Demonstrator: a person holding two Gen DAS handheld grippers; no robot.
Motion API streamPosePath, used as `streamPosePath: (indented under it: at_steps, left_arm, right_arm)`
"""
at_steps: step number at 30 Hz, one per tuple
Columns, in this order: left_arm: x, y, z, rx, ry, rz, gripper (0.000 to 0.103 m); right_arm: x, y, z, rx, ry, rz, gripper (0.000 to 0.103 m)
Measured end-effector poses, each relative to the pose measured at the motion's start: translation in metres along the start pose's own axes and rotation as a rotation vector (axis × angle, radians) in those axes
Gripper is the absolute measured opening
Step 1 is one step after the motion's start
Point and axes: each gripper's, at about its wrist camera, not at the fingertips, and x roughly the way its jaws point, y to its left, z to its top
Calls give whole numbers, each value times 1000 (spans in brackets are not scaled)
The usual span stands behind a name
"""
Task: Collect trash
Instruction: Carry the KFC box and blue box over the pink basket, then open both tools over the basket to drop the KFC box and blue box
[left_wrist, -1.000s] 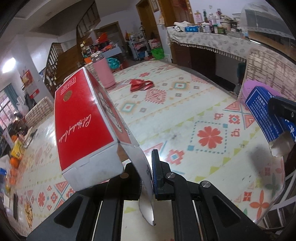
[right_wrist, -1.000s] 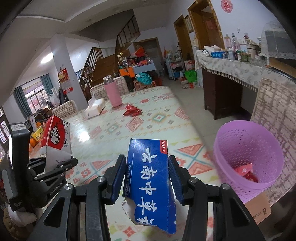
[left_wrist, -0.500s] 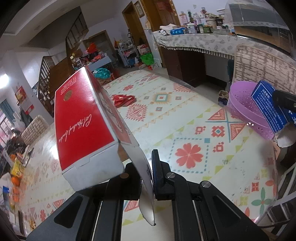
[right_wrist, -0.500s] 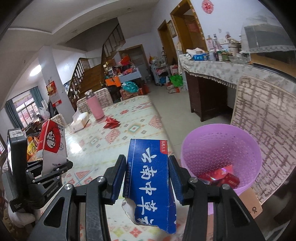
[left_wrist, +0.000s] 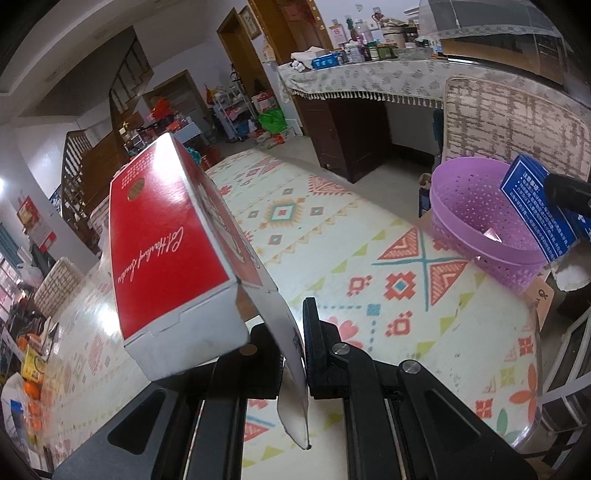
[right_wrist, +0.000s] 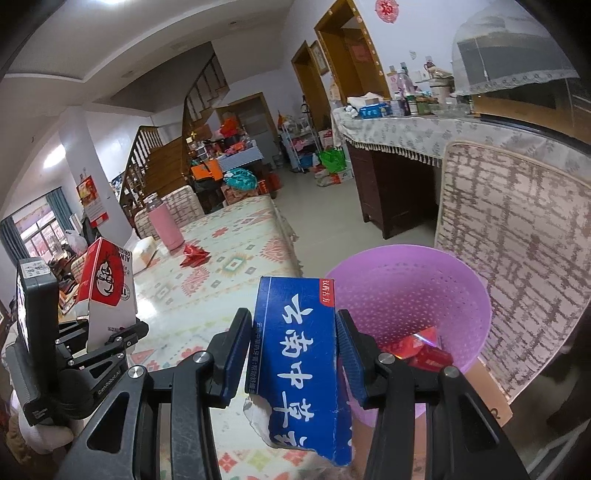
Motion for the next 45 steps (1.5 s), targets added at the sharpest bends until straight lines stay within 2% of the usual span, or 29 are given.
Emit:
streamPosePath:
  at_steps: [26,45]
  left_arm:
    - [21,-55,69,122,-78,-89,9]
    - [29,-109,110,238,-132,-173,9]
  right_arm:
    - [7,-63,23,76,-18,-102,51]
    - [14,-85,33,85,-19,-162,51]
